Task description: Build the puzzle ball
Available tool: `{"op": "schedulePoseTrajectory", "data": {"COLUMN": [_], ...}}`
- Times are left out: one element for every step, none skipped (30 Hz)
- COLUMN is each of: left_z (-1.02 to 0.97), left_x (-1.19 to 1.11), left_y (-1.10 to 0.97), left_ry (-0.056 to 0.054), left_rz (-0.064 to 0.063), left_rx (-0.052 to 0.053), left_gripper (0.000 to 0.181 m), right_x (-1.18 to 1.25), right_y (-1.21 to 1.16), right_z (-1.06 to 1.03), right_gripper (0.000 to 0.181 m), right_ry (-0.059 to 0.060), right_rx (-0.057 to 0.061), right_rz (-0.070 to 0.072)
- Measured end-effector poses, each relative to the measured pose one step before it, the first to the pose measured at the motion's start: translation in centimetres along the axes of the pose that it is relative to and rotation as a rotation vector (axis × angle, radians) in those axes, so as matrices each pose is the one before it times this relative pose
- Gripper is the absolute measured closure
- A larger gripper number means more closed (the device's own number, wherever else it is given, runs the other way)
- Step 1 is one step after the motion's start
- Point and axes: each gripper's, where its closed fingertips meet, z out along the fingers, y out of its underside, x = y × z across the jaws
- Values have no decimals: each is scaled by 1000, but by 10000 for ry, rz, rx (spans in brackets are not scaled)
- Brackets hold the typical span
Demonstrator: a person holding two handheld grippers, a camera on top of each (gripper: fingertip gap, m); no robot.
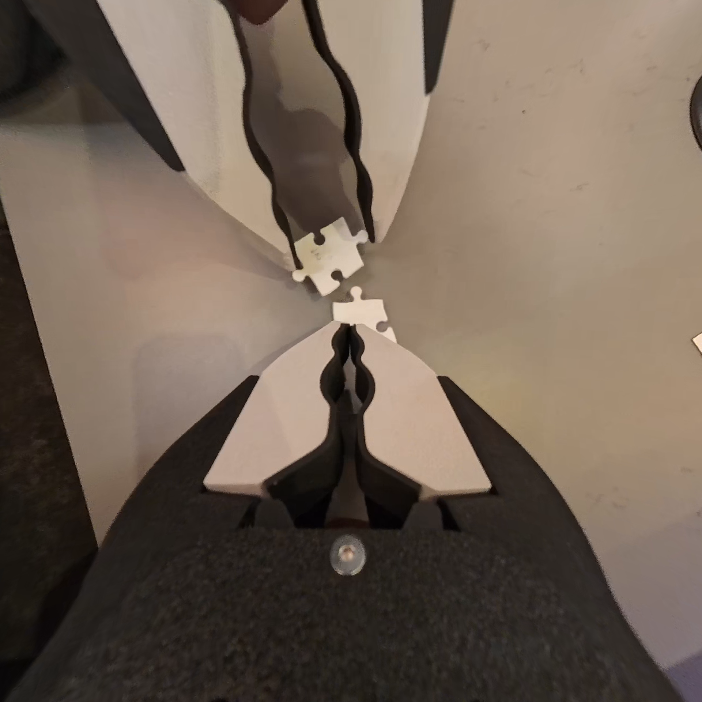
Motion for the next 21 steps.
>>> {"op": "schedulePoseTrajectory", "data": {"left_z": [85,101,113,82,67,71,68,82,136,144,144,111,45,15,14,28,8,-4,-32,-44,-28], "left_x": [-142,-122,-155,-146,-72,26,-42,-39,-13,-106,-63,51,39,53,43,-40,-55,-75,-82,-48,-32], "left_y": [-81,-40,-11,-26,-88,-122,-140,-123,-37,74,96,37,-64,-88,-50,7,3,29,84,87,58], "left_ry": [192,187,138,100,98,103,1,-19,-5,-44,-9,69,65,69,48,-20,-38,-24,-15,21,13], "left_rz": [202,175,131,104,101,107,115,120,103,82,64,43,15,-1,3,29,51,30,-4,-19,-17], "left_rx": [-115,-112,-131,-116,-56,-24,-12,7,-35,-100,-92,-42,27,58,18,-15,-5,-17,-55,-58,-32], "left_gripper": [146,146,146,146,146,146,146,146,146,146,146,146,146,146,146,146,146,146,146,146,146], "right_x": [18,10,21,13,26,22,24,11,-4,-17,-20,-7,24,6,57,18,-28,1,1,-9,-5], "right_y": [18,24,8,9,11,22,1,3,2,6,-3,-13,12,24,20,3,0,19,-2,18,-25], "right_z": [-16,-18,-9,-13,-13,-8,-2,-5,-7,1,-19,-13,-14,-17,-19,-7,-13,-12,-11,-15,-54], "right_gripper": [181,181,181,181,181,181,181,181,181,181,181,181,181,181,181,181,181,181,181,181,181], "right_ry": [-23,-12,-13,-18,-10,-4,-5,-12,-14,-18,-32,-30,-16,-26,1,-9,-32,4,10,6,14], "right_rx": [5,-4,9,16,11,7,5,7,11,16,18,27,9,-8,3,12,-1,-13,-3,-6,18], "right_rz": [10,11,14,15,23,17,5,1,-13,-30,-24,-19,-7,2,-2,5,-10,-63,-73,-68,-61]}}
